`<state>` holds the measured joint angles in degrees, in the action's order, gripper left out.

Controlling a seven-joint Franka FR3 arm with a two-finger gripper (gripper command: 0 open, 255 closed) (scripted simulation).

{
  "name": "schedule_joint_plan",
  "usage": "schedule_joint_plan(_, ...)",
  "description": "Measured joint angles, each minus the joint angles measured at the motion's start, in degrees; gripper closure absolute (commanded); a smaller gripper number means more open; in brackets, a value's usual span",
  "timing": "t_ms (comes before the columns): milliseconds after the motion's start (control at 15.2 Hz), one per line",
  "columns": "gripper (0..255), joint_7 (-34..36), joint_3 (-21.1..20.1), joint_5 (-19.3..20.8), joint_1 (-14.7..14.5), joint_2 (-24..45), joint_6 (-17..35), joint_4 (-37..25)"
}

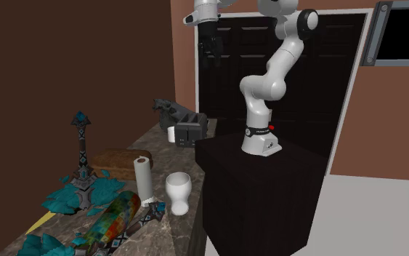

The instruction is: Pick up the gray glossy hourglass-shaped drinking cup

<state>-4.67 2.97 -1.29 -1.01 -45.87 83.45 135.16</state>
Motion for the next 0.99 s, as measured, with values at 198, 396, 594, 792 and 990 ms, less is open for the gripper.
schedule_joint_plan(198,0,0.73,-0.63,-0.25,-0.08,0.66,2.53,1.88)
schedule_joint_plan(396,0,1.78,-1.49,-0.32,-0.05,2.48,8.22,5.69)
schedule_joint_plan(594,0,3.48,-2.89,-0.79,-0.27,5.16,14.47,9.13)
schedule_joint_plan(792,0,4.62,-3.76,-0.75,-0.19,8.82,21.11,12.01)
schedule_joint_plan(990,0,5.98,-4.72,-0.68,-0.15,14.00,27.59,13.20)
